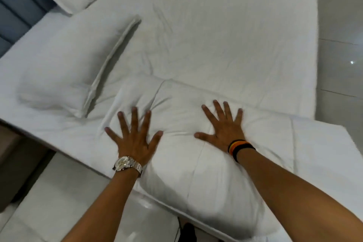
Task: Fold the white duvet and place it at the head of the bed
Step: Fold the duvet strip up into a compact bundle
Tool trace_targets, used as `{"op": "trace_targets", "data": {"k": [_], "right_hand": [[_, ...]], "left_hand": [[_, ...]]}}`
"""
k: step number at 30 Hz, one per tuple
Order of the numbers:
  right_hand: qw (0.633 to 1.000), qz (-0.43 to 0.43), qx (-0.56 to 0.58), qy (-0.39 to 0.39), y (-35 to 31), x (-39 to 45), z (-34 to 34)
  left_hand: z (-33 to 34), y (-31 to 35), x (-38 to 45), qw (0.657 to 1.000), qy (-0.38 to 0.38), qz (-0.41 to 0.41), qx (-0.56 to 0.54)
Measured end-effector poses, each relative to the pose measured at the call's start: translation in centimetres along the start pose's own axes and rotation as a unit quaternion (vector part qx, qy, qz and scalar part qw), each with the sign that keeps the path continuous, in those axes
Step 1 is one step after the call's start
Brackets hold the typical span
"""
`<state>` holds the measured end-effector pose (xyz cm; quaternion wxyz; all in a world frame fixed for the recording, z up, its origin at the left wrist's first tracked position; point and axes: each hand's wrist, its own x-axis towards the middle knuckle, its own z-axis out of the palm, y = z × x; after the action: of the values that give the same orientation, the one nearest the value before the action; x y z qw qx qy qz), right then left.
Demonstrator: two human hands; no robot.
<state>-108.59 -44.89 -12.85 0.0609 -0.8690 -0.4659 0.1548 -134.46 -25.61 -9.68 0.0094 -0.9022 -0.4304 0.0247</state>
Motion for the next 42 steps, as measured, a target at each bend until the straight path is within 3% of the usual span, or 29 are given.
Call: {"op": "trace_targets", "data": {"k": [5,10,14,17,21,23,26,31,34,37,42], "right_hand": [[0.998,0.015,-0.006,-0.059,-0.6,0.1,-0.3],[0.996,-0.063,-0.033,-0.059,4.8,-2.1,-5.3],[0.991,-0.096,-0.050,-0.079,10.8,-5.7,-5.9],[0.989,-0.082,-0.052,-0.113,11.4,-6.7,-4.7],[0.988,-0.086,0.013,-0.128,10.8,-6.6,-6.3],[0.986,-0.075,0.091,-0.121,11.3,-6.3,-8.4],[0.973,-0.039,0.179,-0.137,11.8,-4.9,-11.2],[0.960,-0.016,0.186,-0.209,9.4,1.2,-12.4],[0.953,0.009,0.178,-0.244,8.3,4.0,-10.2],[0.944,0.016,0.198,-0.262,8.5,6.1,-7.1],[0.931,0.033,0.223,-0.289,9.4,7.8,-3.8]], "left_hand": [[0.8,0.9,0.2,0.995,-0.096,-0.033,0.000],[-1.3,2.3,-6.6,0.985,-0.033,-0.089,-0.146],[0.2,9.7,-16.3,0.949,-0.064,-0.159,-0.263],[1.3,15.2,-19.2,0.926,-0.062,-0.211,-0.308],[1.1,17.2,-19.7,0.895,-0.022,-0.284,-0.343],[0.3,18.4,-20.4,0.863,-0.018,-0.323,-0.388],[-1.6,22.1,-22.5,0.765,-0.009,-0.406,-0.500],[-2.4,25.0,-22.7,0.637,0.018,-0.494,-0.592],[-1.8,24.2,-21.5,0.592,0.070,-0.527,-0.606],[-0.3,23.2,-20.8,0.574,0.120,-0.534,-0.609],[1.8,22.3,-20.1,0.513,0.123,-0.561,-0.638]]}}
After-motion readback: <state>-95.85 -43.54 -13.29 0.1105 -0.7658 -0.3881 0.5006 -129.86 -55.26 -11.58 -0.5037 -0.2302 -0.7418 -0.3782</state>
